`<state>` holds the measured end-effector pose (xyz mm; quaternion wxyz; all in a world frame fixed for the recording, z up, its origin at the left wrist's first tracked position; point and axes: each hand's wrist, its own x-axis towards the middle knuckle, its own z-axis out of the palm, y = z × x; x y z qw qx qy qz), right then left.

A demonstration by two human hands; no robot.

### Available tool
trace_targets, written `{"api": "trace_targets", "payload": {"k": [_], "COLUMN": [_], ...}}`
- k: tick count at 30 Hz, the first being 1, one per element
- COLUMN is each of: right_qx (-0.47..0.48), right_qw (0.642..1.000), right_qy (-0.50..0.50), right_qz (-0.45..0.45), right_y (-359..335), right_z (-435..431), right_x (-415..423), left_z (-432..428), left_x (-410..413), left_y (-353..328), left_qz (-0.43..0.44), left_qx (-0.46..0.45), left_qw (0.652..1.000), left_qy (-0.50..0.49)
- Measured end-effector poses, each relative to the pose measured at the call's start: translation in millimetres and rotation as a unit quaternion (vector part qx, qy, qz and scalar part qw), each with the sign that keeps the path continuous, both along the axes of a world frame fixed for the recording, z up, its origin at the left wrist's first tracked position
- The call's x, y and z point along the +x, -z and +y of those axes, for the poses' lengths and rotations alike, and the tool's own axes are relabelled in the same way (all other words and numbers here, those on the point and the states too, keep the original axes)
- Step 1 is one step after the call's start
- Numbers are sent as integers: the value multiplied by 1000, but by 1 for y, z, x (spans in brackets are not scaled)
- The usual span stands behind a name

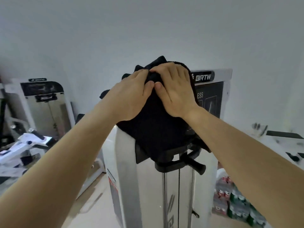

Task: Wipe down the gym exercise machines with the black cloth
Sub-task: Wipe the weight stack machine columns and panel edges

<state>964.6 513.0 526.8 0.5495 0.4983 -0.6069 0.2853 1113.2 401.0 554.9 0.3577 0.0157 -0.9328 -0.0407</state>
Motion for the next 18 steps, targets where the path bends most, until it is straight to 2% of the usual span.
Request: {"api": "trace_targets", "payload": {"k": [4, 11, 15, 18], "right_qx": [7, -13, -37, -47], "right_qw": [999, 998, 996, 997], "right_qy": [-32, -43, -38, -18], "right_qz": [-5, -35, -65, -59], "right_y": [-7, -11, -11, -10], "right_z": [9, 18, 21, 9], "right_x": [-24, -56, -62, -40], "left_z": [22, 37, 43, 35], "left_x": [-17, -37, -39, -27], "left_y": [2, -7, -7, 5], "left_qz": [58, 91, 98, 134], "left_qx": [-96, -194, -205, -186], "left_qw": [988, 957, 947, 951], "left_qy": [-110, -197, -226, -206]}}
